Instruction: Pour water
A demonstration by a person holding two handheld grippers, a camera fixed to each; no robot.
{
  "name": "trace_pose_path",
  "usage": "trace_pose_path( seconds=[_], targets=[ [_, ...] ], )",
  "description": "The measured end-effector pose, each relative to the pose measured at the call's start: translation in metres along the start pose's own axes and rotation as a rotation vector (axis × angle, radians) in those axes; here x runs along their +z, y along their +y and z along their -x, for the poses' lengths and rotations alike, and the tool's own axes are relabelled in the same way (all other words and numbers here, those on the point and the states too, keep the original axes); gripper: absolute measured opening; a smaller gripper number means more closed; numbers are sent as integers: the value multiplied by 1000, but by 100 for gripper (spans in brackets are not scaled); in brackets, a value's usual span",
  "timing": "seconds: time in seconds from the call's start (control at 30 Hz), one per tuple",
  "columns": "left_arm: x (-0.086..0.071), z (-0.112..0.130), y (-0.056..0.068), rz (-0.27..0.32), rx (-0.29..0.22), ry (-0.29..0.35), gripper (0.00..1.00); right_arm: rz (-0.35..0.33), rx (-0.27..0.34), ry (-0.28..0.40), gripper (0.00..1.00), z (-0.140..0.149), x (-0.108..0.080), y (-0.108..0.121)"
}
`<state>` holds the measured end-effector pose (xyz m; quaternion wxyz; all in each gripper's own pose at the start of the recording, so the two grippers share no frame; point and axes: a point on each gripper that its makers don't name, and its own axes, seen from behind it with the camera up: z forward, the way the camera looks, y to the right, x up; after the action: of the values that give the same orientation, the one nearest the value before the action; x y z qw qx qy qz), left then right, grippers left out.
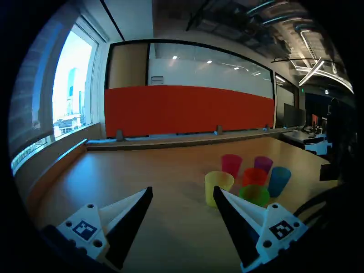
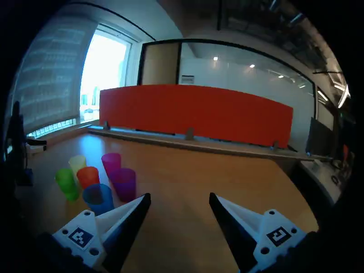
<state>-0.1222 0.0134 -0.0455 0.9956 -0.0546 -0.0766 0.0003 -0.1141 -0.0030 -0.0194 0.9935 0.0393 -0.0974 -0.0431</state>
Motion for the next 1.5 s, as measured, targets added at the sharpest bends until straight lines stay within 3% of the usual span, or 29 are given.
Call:
trace_pose_path(
  seconds=[0.27, 0.67, 0.97, 1.17, 1.5],
  targets=[
    [2, -11, -5, -55, -8, 48, 99, 76, 66, 56, 100, -9, -3, 10],
    [0, -25, -6, -97, -40, 102, 99, 149, 115, 145, 99, -30, -12, 24],
    [-6, -40, -11, -146, -27, 165, 99, 221, 102, 210, 99, -48, -19, 37],
    [-9, -48, -10, -182, -15, 210, 99, 240, 101, 246, 100, -57, -23, 33],
    [-7, -41, -10, -236, -13, 237, 99, 262, 107, 280, 99, -65, -24, 32]
  ],
)
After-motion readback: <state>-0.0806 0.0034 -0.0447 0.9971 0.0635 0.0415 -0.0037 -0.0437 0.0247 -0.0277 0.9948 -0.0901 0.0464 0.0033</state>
